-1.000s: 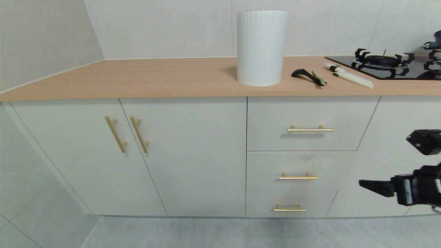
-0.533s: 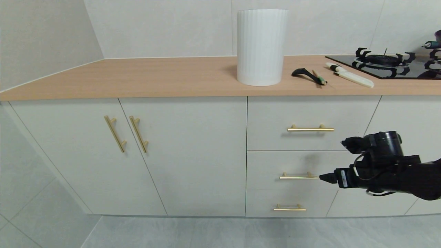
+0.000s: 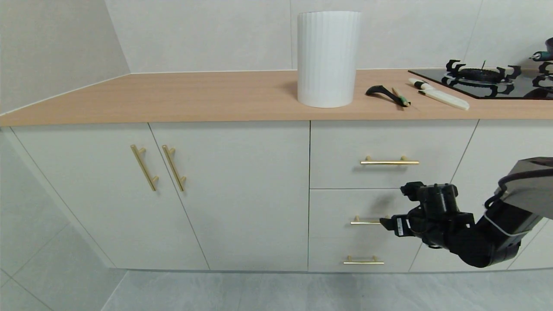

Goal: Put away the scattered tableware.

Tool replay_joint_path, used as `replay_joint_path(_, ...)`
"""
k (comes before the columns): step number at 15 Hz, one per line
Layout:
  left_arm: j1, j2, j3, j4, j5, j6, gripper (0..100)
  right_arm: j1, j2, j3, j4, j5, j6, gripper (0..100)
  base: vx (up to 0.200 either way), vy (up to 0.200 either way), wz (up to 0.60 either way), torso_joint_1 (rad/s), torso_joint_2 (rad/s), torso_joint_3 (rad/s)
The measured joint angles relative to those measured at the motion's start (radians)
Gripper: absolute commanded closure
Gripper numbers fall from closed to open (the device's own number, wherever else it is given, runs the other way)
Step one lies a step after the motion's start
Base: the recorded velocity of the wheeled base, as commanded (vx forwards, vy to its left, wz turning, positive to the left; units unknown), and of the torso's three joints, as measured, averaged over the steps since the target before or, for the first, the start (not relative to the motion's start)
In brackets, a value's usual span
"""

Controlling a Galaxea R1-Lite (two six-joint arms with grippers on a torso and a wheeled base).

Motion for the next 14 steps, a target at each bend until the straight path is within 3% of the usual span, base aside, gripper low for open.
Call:
replay_joint_path(3, 0.0, 0.0, 0.0, -0.001, 0.0, 0.0, 0, 0.023, 0.079, -0.004, -0.139, -0.047, -0.003, 0, 0.0, 0.0, 0.0, 0.0, 0.0, 0.0)
replay_joint_path(14, 0.0, 0.0, 0.0, 0.0, 0.0, 0.0, 0, 0.035, 0.222, -0.123, -0.19, -0.154, 0.021, 0, 0.0, 0.0, 0.0, 0.0, 0.0, 0.0)
